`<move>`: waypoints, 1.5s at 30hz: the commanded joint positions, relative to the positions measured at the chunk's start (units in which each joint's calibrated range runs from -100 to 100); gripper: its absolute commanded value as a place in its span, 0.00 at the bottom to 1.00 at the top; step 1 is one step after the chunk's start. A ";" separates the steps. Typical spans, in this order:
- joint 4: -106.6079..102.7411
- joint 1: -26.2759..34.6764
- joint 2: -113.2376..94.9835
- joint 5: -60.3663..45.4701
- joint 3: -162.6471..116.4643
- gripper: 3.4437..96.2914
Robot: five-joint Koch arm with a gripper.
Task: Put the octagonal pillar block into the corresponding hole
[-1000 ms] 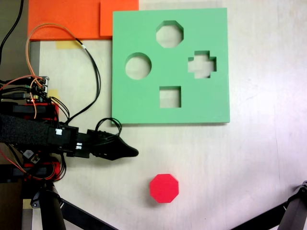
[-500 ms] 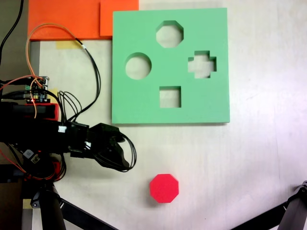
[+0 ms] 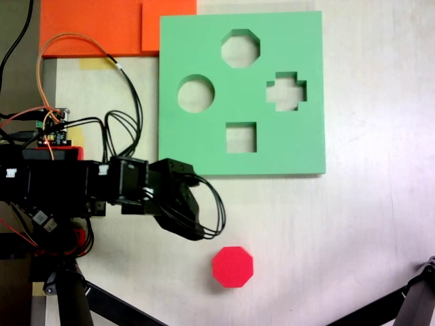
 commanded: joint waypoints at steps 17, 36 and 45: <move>-1.96 -0.10 21.34 1.81 1.27 0.98; 1.70 -5.86 42.57 -1.81 6.35 0.97; 2.09 -8.06 56.12 -2.74 16.82 0.97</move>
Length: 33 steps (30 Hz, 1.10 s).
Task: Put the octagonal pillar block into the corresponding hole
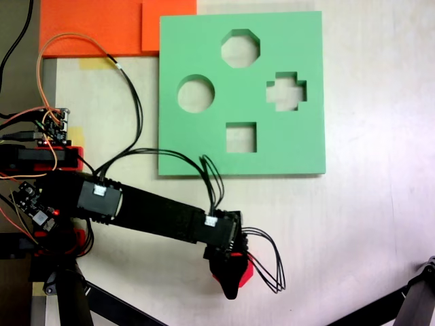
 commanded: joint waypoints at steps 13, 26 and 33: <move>1.30 -2.15 11.17 -2.30 5.07 0.97; 2.93 -2.64 15.50 -2.69 4.97 0.83; 2.84 -2.78 15.22 -3.03 3.68 0.55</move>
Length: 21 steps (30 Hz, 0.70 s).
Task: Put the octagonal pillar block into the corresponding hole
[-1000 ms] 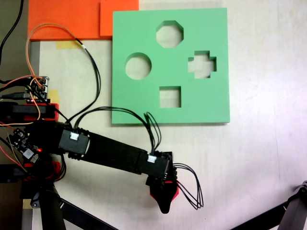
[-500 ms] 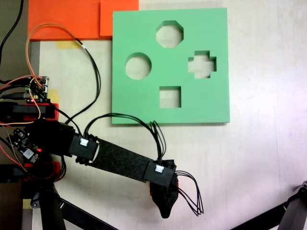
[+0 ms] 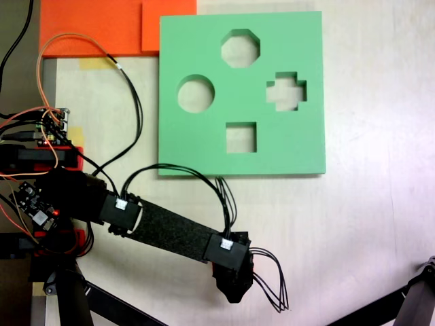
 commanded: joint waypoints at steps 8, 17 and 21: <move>-0.29 -0.54 -2.05 -1.12 -1.96 0.43; -5.68 -0.54 -7.50 -0.63 -1.96 0.42; -5.68 0.24 -16.16 0.20 -1.86 0.40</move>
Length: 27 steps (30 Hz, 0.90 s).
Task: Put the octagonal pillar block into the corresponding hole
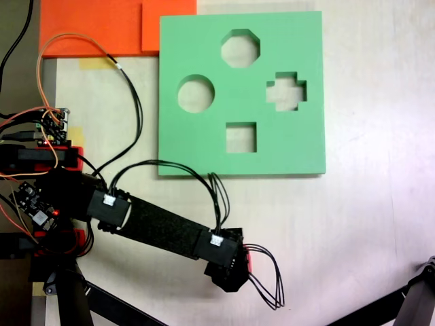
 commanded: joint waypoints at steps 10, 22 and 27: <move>-4.60 8.11 -33.25 8.69 0.78 0.40; -4.60 30.18 -31.43 34.82 -0.32 0.40; -0.17 34.48 -26.41 41.90 -0.22 0.40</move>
